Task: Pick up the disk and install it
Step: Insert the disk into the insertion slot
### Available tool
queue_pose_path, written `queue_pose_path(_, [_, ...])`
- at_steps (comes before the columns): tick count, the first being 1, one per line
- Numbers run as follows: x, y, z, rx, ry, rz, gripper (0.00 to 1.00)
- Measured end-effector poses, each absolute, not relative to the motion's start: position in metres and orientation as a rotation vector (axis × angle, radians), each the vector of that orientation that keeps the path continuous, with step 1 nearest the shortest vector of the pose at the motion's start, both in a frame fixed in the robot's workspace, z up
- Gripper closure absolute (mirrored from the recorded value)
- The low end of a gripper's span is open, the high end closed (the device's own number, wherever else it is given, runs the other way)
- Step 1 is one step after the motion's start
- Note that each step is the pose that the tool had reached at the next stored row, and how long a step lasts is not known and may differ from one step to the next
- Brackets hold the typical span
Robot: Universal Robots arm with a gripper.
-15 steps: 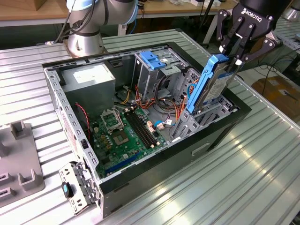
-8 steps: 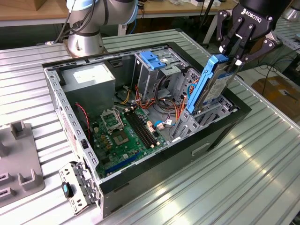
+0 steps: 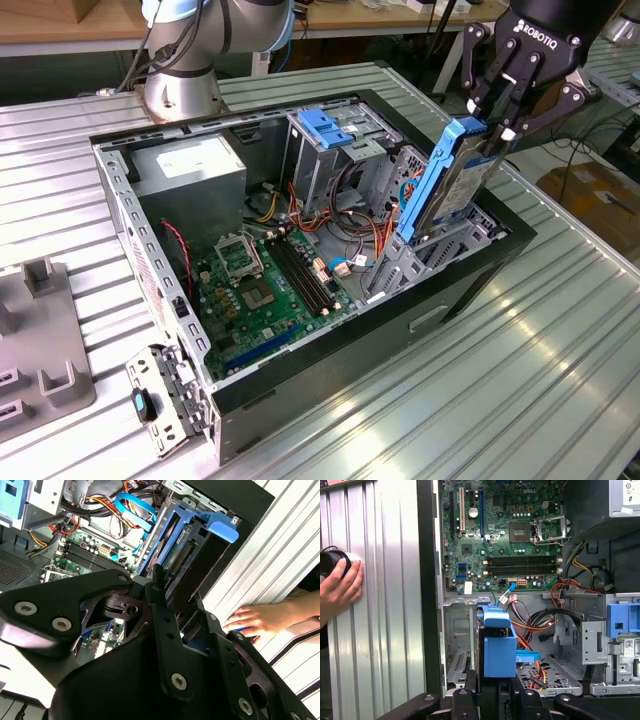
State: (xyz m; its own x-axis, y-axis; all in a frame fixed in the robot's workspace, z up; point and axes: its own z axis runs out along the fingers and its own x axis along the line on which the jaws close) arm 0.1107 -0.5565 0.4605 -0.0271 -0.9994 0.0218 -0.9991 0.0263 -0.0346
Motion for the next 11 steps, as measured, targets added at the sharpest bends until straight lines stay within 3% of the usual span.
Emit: queue_pose_path(11, [0.1107,-0.5564,0.4561,-2.185,2.244,-0.063,0.65])
